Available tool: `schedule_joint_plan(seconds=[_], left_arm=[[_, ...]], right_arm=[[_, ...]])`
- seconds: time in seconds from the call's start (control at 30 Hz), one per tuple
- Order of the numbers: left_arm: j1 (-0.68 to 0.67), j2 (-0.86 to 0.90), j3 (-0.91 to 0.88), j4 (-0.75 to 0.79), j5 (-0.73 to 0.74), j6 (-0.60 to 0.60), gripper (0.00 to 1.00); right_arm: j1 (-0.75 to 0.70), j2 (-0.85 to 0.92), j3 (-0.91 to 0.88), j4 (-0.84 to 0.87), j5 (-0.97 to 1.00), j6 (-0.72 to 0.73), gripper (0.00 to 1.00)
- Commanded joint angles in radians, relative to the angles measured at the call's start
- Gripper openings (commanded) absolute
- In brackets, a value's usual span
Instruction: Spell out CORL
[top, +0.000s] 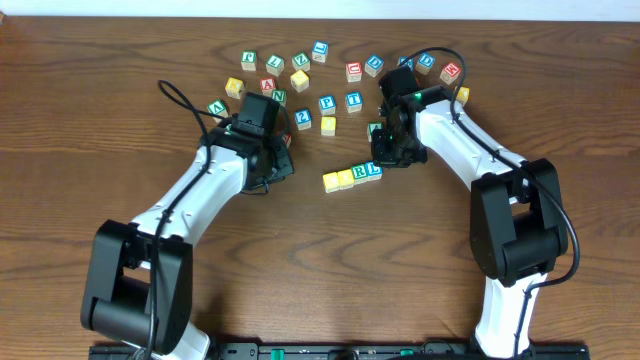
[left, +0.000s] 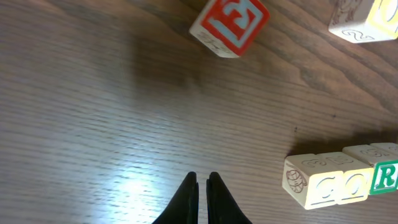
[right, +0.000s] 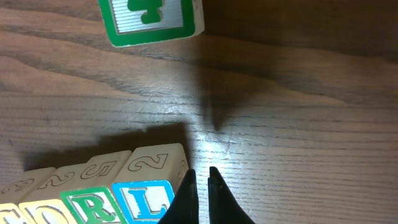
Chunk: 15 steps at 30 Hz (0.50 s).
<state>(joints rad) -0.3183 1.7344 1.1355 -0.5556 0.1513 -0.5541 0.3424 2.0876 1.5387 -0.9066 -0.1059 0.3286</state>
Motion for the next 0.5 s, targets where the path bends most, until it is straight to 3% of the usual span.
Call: schedule_joint_plan(seconds=[0.0, 0.47], left_arm=[[-0.027, 0.035, -0.015, 0.021, -0.002, -0.035, 0.08], [-0.120, 0.142, -0.015, 0.148, 0.055, -0.061, 0.08]], right_arm=[[-0.008, 0.016, 0.015, 0.002, -0.022, -0.020, 0.02], [-0.007, 0.026, 0.015, 0.001, -0.026, -0.031, 0.03]])
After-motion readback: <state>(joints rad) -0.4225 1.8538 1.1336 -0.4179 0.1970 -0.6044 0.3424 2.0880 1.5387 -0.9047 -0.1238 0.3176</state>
